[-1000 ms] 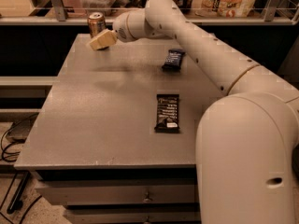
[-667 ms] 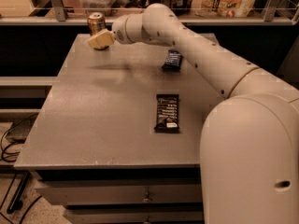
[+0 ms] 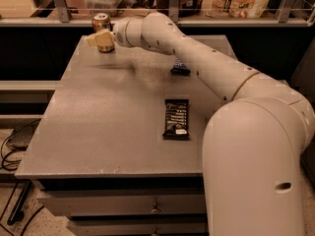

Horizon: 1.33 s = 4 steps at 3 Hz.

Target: Knock orange can over

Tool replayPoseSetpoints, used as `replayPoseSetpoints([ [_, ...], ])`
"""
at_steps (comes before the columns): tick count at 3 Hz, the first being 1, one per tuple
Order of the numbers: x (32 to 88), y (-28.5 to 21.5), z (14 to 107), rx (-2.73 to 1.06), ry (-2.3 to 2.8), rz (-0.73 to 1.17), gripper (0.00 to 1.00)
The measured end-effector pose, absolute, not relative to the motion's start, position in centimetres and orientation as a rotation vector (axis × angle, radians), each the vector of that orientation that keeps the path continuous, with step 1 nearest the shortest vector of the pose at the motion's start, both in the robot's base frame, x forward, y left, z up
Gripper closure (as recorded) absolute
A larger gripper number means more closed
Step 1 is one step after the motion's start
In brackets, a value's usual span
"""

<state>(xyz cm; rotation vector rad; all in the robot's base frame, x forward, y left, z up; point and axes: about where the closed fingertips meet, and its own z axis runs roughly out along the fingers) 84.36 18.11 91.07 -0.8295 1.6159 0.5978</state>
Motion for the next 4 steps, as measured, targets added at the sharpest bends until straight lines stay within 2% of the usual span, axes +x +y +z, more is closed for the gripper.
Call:
replayPoseSetpoints([
  [1,85.6,19.1,90.6,-0.816,1.617,0.616,0.00],
  [2,86.5,20.1,90.2,-0.834,1.624,0.633,0.16],
  [4,86.7,20.7,90.3,-0.872,1.622,0.642,0.62],
])
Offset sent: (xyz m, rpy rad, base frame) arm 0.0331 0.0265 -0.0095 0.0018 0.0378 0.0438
